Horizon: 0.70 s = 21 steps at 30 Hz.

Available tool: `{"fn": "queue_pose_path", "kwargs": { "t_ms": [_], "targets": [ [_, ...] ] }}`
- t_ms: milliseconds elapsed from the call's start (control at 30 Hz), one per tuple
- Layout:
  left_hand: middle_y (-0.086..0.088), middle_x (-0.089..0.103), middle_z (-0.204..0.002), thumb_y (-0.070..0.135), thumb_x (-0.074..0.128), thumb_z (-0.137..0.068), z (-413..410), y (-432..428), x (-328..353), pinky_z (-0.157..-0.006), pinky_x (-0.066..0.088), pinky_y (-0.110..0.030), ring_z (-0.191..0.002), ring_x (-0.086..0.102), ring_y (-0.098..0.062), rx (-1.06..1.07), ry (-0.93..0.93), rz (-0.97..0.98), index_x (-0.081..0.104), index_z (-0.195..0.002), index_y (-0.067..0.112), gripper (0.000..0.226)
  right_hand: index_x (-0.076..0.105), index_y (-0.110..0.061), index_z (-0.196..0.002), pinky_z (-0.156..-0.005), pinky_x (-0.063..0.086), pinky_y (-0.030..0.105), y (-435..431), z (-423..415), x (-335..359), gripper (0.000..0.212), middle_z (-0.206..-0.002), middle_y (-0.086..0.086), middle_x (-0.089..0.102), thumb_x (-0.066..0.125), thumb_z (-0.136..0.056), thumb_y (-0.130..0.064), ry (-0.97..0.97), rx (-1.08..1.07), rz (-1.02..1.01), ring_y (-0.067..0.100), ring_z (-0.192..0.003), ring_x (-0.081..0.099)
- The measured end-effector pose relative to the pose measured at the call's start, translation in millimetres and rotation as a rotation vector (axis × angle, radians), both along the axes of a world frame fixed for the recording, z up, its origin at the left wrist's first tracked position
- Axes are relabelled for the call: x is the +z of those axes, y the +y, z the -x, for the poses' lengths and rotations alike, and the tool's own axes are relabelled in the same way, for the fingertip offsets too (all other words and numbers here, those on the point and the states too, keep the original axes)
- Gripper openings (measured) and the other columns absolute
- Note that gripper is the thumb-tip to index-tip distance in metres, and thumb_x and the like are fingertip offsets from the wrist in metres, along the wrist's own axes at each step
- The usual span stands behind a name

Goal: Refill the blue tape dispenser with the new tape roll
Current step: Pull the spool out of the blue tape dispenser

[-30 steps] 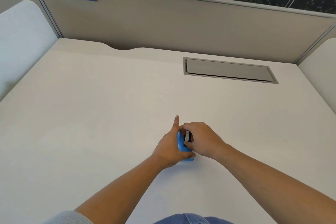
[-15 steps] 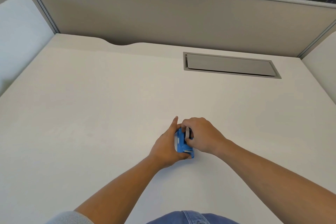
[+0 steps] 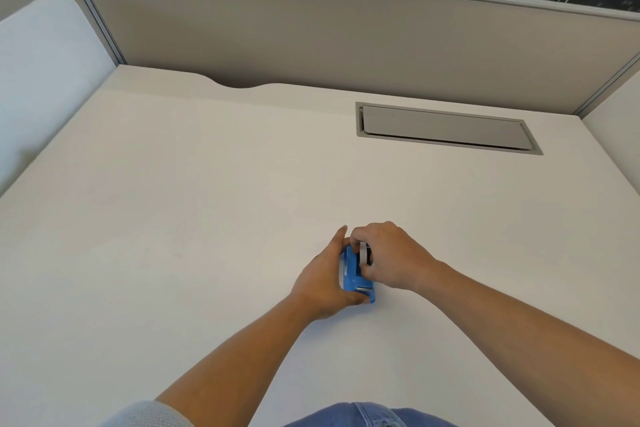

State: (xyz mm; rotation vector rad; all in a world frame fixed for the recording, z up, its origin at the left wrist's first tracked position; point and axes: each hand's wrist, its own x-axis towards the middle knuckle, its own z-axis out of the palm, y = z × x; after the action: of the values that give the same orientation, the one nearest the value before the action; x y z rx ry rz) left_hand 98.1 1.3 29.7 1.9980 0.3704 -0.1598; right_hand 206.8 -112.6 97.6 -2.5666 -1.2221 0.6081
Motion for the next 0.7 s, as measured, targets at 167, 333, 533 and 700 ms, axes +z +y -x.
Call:
{"fn": "queue_pose_path", "kwargs": {
  "t_ms": [167, 333, 533, 700],
  "targets": [
    [0.021, 0.048, -0.140, 0.036, 0.088, -0.055, 0.4, 1.3, 1.1, -0.102, 0.047, -0.041, -0.130, 0.046, -0.004, 0.007, -0.003, 0.003, 0.014, -0.149, 0.036, 0.120, 0.054, -0.032, -0.077, -0.054, 0.050, 0.030, 2.6, 0.2, 19.3, 0.029, -0.070, -0.011, 0.056, 0.067, -0.064, -0.011, 0.020, -0.025, -0.123, 0.009, -0.064, 0.052],
    [0.020, 0.051, -0.138, 0.038, 0.090, -0.054, -0.6, 0.9, 5.4, -0.101, 0.046, -0.034, -0.127, 0.050, -0.007, 0.000, 0.026, -0.008, 0.013, -0.148, 0.041, 0.121, 0.054, -0.029, -0.076, -0.052, 0.048, 0.028, -7.7, 13.6, 29.0, 0.026, -0.068, -0.013, 0.056, 0.067, -0.063, -0.012, 0.043, -0.028, -0.152, 0.007, -0.059, 0.051],
    [0.035, 0.026, -0.134, 0.047, 0.092, -0.049, 13.2, 11.3, 32.4, -0.085, 0.022, 0.005, -0.125, 0.028, 0.013, -0.111, 0.046, 0.007, -0.004, -0.153, 0.033, 0.142, 0.056, -0.027, -0.080, -0.056, 0.048, 0.026, -32.0, 39.0, 26.2, 0.020, -0.073, -0.009, 0.060, 0.070, -0.067, -0.020, 0.068, -0.033, -0.129, 0.009, -0.062, 0.054],
    [0.032, 0.045, -0.142, 0.054, 0.084, -0.061, 52.5, 4.5, 63.2, -0.108, 0.037, -0.023, -0.127, 0.041, 0.008, -0.189, 0.093, 0.096, 0.043, -0.139, 0.041, 0.089, 0.056, -0.033, -0.083, -0.063, 0.040, 0.016, -49.5, 59.6, 31.1, 0.019, -0.077, -0.013, 0.060, 0.068, -0.072, -0.023, 0.141, -0.017, -0.178, 0.010, -0.073, 0.055]
  ]
}}
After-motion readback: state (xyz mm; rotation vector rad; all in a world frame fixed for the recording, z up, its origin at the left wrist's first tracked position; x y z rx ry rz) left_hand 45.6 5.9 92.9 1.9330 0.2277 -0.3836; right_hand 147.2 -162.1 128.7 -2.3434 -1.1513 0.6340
